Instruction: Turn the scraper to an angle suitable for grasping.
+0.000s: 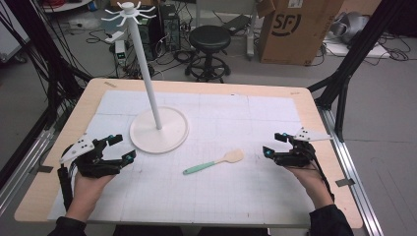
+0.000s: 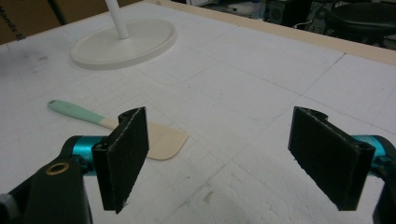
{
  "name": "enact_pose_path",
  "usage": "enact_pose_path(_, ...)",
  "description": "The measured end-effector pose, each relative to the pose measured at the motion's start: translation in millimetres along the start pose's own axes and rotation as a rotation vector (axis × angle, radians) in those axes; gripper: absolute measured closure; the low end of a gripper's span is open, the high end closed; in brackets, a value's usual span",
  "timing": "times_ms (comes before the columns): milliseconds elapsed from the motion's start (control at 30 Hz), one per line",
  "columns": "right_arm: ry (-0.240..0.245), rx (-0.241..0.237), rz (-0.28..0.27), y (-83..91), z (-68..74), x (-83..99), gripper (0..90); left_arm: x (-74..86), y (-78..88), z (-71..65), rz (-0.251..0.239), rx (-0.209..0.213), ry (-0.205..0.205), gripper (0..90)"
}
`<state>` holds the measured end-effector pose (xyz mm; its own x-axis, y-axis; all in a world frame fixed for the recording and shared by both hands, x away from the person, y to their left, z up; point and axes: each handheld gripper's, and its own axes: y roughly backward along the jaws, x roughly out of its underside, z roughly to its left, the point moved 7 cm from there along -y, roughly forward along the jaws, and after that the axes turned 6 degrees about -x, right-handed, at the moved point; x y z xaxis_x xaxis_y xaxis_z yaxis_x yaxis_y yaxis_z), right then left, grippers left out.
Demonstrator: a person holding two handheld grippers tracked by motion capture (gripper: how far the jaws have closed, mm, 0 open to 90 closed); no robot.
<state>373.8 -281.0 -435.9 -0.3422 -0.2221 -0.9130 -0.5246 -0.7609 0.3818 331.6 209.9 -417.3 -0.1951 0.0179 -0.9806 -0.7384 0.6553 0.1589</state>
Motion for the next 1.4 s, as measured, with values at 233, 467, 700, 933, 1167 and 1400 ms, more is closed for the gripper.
enact_pose_path(233,-0.005,0.002,-0.002,0.8,-1.0,0.0,19.5,-3.0,-22.4,-19.8,0.042,0.053,-0.040,17.5)
enact_pose_path(467,-0.002,0.002,-0.001,0.9,-1.0,0.0,19.5,-4.2,-48.1,-46.2,0.073,0.126,-0.057,17.8)
enact_pose_path(700,-0.006,0.000,0.003,0.9,-1.2,0.8,19.5,-0.9,-75.6,-70.3,0.128,0.191,-0.059,17.8)
enact_pose_path(933,0.003,0.001,0.011,0.4,-1.5,1.8,19.5,10.0,-102.0,-89.2,0.200,0.223,-0.063,18.2)
enact_pose_path(1167,0.000,-0.001,0.012,0.1,-1.3,2.0,19.5,18.2,-125.0,-112.4,0.272,0.265,-0.120,22.0)
enact_pose_path(1400,0.003,-0.001,0.010,0.7,-1.4,1.7,19.5,38.3,-150.6,-129.0,0.388,0.261,-0.158,27.9)
